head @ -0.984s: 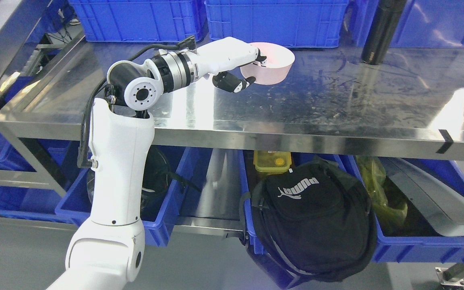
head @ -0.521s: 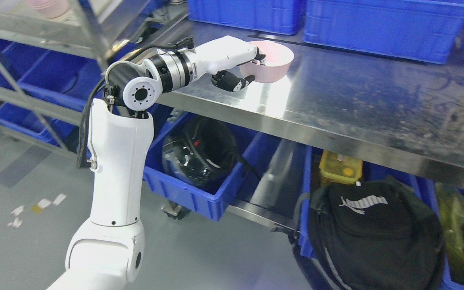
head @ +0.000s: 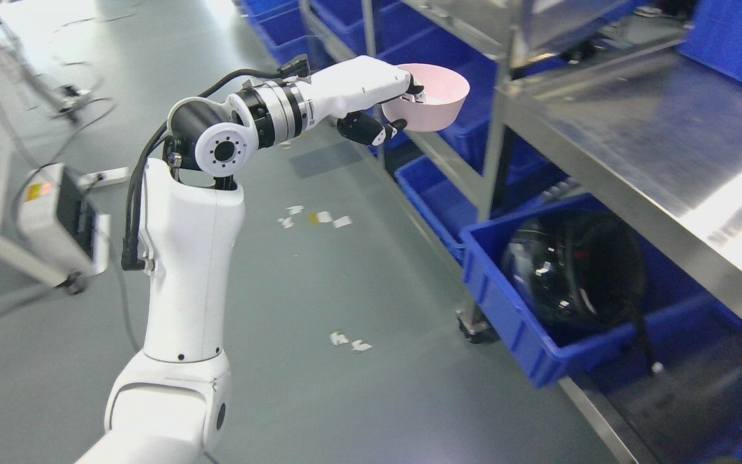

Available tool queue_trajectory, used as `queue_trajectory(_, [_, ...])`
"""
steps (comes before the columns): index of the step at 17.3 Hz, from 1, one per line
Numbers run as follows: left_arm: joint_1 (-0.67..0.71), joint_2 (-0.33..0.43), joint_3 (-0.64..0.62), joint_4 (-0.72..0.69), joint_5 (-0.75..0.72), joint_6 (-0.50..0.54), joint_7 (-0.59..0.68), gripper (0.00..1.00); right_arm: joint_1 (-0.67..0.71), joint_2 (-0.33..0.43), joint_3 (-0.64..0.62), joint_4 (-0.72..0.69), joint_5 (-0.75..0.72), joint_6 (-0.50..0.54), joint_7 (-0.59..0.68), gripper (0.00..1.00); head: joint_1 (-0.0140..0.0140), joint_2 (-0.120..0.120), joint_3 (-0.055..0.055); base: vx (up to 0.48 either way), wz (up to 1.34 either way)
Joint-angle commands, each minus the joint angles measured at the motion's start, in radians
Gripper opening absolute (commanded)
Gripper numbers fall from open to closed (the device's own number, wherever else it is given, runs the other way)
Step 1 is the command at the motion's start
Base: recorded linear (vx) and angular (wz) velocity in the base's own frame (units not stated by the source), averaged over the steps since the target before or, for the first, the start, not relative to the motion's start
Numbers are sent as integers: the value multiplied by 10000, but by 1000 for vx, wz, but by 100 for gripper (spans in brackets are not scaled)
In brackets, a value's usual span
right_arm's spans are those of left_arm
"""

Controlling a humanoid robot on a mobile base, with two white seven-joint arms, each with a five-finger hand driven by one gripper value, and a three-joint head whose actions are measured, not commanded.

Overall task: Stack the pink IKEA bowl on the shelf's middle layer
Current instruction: 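Hold the pink bowl in the left hand while driving to the shelf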

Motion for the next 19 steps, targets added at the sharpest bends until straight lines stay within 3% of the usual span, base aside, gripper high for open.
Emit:
queue_trajectory(1, [-5, 174, 52, -21, 1, 3, -4, 1, 238, -175, 0, -174, 0, 4, 46, 100, 0, 0, 0, 87, 1406])
queue_trajectory(7, [11, 174, 68, 9, 1, 3, -4, 1, 238, -175, 0, -174, 0, 4, 46, 100, 0, 2, 0, 102, 685])
queue_trajectory(19, [11, 174, -24, 71, 1, 3, 118, 1, 238, -175, 0, -174, 0, 4, 46, 100, 0, 3, 0, 140, 171])
